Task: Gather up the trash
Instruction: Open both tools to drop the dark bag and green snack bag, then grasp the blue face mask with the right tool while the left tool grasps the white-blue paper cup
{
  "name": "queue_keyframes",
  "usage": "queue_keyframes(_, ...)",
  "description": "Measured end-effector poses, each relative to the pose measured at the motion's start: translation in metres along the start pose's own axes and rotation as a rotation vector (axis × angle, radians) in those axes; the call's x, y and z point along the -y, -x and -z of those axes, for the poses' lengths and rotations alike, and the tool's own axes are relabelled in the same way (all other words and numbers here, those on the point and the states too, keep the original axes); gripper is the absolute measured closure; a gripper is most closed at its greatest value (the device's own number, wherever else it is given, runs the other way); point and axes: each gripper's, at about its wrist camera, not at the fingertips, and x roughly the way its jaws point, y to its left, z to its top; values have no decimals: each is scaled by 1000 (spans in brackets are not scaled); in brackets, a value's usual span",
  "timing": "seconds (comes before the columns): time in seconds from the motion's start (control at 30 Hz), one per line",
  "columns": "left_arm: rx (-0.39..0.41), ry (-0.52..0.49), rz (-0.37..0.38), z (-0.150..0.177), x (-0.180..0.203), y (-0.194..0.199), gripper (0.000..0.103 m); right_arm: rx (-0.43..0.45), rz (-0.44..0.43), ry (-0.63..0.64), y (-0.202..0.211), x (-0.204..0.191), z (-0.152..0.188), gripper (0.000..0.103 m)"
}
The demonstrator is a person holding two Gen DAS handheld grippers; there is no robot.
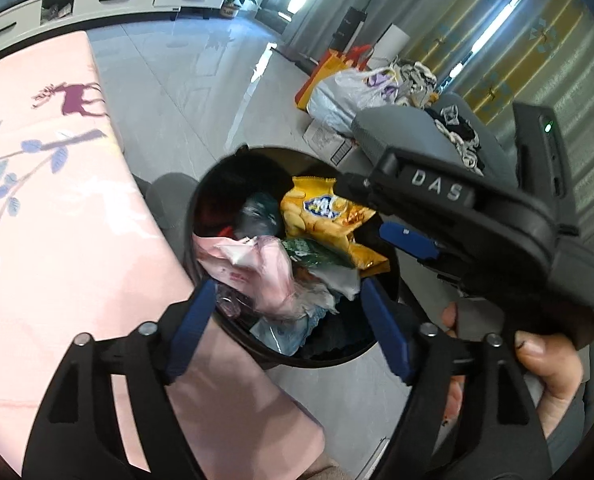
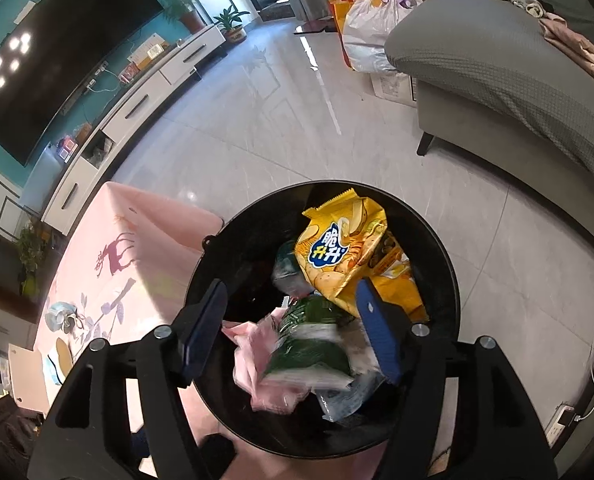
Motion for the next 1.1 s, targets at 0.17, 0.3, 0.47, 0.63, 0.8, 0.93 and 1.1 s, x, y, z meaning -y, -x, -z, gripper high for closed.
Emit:
queue_keyframes(0.17, 62, -9, -38, -5, -11, 28, 8, 25, 1, 16, 9, -7, 1, 31)
queue_keyframes(0.3, 119, 16, -91, -8, -34, 56, 3, 48, 1, 33, 16, -15, 2, 27)
queue_keyframes(0.47, 185, 51, -227, -16, -79, 88, 3, 74, -6, 44, 23, -27, 3, 19)
queue_keyframes(0.63, 230, 144, -402, -23, -159, 128, 3, 81, -8, 67, 24, -42, 5, 17)
queue_keyframes(0.8, 264, 290, -544, -22, -247, 169, 3, 75, 8, 136, 21, -64, 10, 17)
queue_keyframes(0.93, 278, 359, -599, -21, -298, 187, 3, 72, 20, 202, 18, -88, 18, 17)
queue_keyframes(1.1, 268, 341, -582, -29, -325, 184, 3, 66, 17, 287, 14, -117, 29, 17)
